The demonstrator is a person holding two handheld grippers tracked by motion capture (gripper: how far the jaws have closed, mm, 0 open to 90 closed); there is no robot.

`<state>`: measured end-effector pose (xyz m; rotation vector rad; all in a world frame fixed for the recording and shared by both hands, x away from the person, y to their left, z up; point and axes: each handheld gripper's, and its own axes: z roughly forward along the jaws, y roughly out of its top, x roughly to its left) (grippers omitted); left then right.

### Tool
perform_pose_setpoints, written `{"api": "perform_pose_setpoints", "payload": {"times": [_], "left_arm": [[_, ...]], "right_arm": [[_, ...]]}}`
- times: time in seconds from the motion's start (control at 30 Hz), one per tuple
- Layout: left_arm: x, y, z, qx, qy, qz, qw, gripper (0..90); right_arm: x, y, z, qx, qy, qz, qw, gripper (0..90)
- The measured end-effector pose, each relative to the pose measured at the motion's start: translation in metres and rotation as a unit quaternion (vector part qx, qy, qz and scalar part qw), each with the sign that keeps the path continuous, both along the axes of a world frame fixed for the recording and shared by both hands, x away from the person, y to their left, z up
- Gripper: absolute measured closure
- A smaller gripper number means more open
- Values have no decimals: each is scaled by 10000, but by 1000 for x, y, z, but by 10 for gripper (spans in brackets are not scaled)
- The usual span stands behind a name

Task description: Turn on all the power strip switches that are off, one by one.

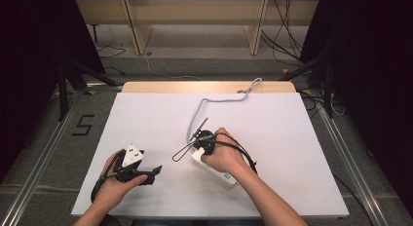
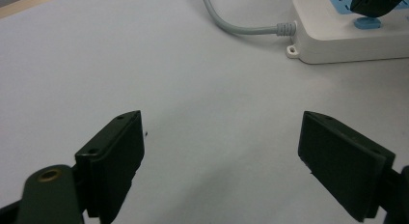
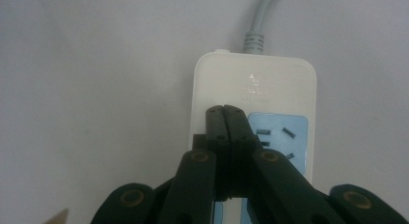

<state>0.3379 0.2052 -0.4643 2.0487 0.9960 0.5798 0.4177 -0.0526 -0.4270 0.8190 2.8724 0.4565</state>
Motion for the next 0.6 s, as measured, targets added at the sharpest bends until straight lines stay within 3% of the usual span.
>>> {"api": "perform_pose_setpoints", "payload": {"times": [0.6], "left_arm": [[0,0,0,1,7,3,10000,163]], "right_arm": [[-1,3,-3,-114,-25,68,9999,900]]}}
